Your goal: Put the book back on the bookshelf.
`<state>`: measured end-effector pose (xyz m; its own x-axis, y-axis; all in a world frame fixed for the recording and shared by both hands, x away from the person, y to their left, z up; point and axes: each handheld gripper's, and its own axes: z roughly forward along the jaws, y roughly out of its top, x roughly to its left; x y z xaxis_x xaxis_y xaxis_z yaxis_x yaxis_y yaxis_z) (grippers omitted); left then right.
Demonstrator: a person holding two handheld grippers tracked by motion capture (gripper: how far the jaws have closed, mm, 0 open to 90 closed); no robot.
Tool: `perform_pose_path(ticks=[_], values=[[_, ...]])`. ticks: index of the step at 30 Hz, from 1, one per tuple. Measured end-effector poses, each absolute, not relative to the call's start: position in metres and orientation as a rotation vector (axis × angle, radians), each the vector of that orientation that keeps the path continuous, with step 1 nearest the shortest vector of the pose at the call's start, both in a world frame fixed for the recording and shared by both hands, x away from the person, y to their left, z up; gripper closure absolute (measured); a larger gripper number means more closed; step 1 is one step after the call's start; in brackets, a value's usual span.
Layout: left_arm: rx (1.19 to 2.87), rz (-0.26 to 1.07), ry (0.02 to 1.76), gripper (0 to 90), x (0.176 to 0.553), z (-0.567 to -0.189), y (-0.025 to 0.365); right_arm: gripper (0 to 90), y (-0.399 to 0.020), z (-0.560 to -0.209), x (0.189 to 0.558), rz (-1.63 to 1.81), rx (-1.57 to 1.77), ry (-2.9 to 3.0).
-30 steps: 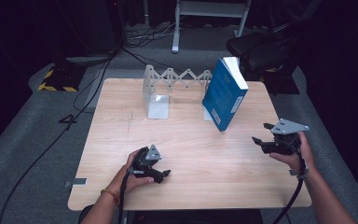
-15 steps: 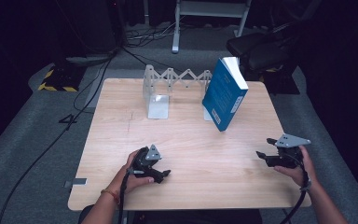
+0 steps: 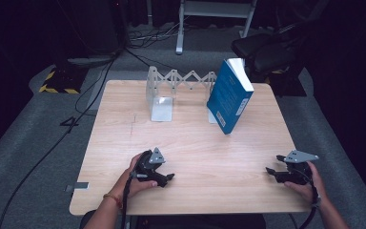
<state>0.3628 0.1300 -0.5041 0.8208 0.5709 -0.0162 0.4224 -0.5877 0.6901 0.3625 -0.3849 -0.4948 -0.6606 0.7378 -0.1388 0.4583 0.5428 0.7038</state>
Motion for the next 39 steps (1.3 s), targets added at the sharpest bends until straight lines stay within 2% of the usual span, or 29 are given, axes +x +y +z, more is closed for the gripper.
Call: perform_pose_path(ticks=[6,39], values=[[2.286,0.27,0.725,14.7,0.363,-0.504,0.13,26.9,-0.399,-0.504,0.357,1.045,1.106,2.331],[2.286,0.269,0.725,14.5,0.363,-0.504,0.13,23.4,-0.401,-0.504,0.357,1.031,1.142,2.311]])
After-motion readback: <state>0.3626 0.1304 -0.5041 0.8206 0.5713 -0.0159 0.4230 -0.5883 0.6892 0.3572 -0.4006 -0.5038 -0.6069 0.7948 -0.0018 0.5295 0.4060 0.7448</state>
